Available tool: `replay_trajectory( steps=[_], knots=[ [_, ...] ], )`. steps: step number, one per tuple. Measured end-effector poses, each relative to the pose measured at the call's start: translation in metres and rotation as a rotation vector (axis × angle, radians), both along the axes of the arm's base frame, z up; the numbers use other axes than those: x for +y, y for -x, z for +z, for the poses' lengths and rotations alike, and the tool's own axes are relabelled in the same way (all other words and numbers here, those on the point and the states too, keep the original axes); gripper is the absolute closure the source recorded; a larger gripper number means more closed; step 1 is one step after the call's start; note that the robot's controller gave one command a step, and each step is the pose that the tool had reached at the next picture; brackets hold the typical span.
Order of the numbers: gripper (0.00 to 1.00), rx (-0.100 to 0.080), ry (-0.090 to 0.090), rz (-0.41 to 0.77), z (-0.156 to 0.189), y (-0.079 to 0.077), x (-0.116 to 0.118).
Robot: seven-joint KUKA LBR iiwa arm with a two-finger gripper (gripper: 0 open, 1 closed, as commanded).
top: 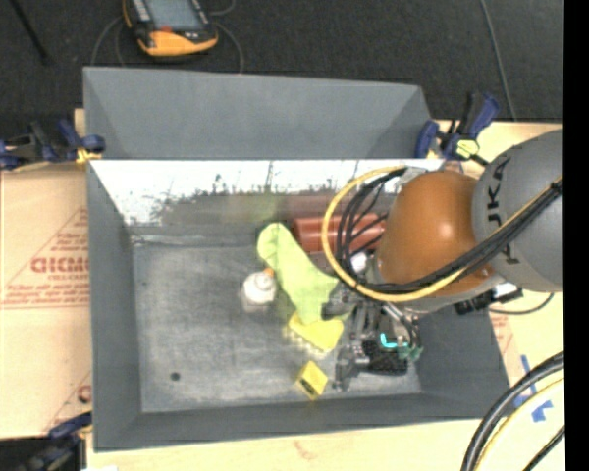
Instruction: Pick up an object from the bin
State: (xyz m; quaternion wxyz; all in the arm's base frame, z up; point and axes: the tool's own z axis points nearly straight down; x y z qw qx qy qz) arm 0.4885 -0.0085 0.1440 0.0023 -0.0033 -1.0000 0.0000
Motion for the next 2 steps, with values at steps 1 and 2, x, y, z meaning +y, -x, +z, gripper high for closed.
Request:
replay_trajectory(
  steps=[1, 2],
  knots=[
    [0.00, -0.008, 0.000, 0.000, 0.003, -0.002, 0.000],
    [0.00, -0.014, -0.001, -0.054, -0.047, -0.069, -0.016]
  ],
)
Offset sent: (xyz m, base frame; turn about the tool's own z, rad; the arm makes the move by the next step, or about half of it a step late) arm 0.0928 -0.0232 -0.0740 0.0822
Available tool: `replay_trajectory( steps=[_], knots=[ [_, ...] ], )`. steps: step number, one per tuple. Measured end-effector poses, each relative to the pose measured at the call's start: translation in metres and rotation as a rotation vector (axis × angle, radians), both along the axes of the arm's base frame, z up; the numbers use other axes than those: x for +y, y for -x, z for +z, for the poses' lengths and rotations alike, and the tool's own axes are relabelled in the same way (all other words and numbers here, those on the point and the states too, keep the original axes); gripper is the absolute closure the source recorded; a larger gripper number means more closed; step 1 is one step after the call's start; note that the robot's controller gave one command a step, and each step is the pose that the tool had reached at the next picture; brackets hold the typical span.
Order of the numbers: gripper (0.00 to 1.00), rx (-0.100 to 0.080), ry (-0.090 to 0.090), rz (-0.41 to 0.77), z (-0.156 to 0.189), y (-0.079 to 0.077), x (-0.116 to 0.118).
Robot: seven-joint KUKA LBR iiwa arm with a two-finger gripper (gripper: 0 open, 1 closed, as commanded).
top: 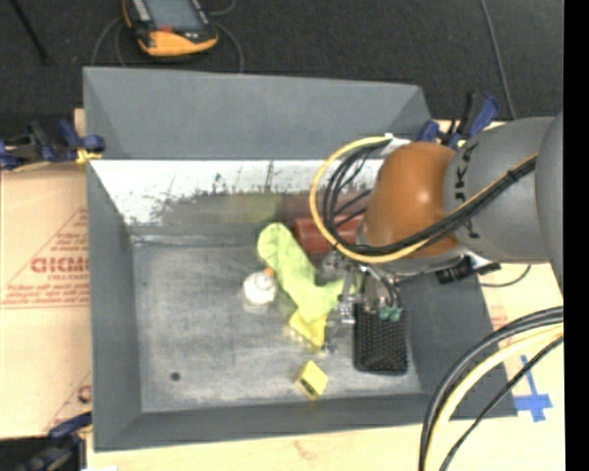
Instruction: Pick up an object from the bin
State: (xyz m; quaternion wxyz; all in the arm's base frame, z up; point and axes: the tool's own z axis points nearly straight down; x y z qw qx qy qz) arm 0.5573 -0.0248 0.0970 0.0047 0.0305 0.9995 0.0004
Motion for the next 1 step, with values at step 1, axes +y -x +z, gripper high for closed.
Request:
replay_trajectory(
  steps=[1],
  knots=[
    [0.00, 0.007, 0.001, 0.215, -0.0115, -0.0225, -0.0002]
  ],
)
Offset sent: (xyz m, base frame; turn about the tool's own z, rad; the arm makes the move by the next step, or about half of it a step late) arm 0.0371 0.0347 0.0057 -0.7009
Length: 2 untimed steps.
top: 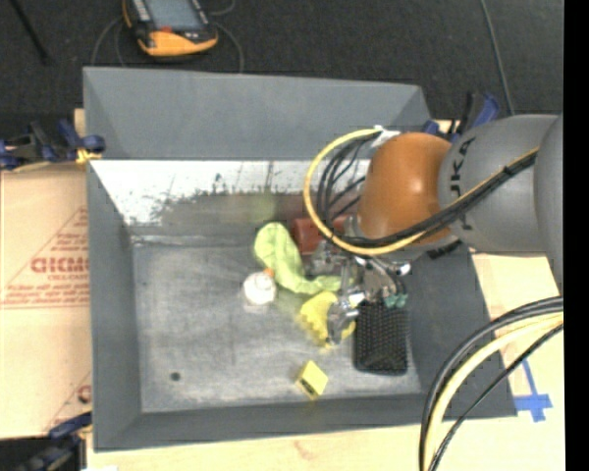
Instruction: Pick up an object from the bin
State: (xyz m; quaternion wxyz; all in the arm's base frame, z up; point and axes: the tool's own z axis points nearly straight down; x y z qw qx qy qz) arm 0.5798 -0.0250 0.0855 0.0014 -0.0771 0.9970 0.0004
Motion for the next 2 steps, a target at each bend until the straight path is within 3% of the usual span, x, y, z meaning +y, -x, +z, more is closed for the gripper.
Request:
replay_trajectory(
  steps=[1, 2],
  knots=[
    [0.00, -0.002, 0.003, 0.423, 0.012, -0.011, 0.022],
    [0.00, -0.007, 0.001, 0.340, -0.004, 0.030, -0.008]
  ],
)
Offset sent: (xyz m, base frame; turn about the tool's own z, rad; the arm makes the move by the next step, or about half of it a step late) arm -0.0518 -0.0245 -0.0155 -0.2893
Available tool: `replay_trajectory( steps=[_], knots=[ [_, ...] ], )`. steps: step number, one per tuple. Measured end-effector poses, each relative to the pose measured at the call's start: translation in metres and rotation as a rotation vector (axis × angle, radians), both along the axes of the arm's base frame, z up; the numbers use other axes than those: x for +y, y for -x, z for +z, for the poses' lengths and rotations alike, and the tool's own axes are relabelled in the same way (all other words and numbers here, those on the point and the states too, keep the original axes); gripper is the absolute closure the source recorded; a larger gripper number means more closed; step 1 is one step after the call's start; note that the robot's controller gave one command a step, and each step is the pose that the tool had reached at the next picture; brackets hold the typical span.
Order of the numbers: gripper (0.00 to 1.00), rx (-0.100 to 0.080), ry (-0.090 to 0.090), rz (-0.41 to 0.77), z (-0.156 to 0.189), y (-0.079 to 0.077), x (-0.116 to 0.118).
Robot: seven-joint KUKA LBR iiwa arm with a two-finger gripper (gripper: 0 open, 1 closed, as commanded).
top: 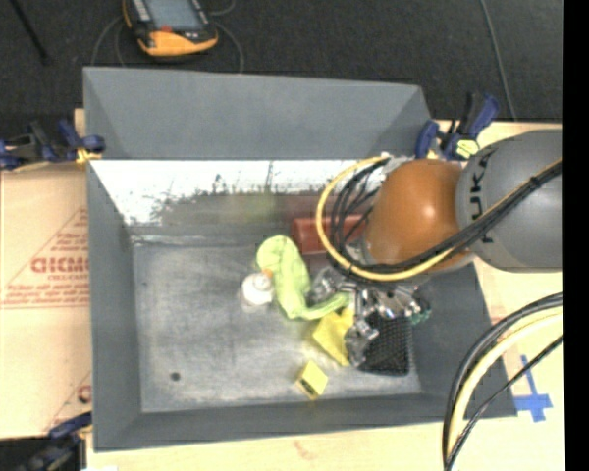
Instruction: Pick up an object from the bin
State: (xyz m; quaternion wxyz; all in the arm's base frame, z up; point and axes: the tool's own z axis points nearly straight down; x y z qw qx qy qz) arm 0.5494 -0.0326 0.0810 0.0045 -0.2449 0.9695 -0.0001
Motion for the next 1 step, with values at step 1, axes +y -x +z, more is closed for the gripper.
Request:
replay_trajectory(
  steps=[1],
  knots=[
    [1.00, 0.014, 0.005, -0.022, -0.0058, -0.0377, -0.0026]
  ],
)
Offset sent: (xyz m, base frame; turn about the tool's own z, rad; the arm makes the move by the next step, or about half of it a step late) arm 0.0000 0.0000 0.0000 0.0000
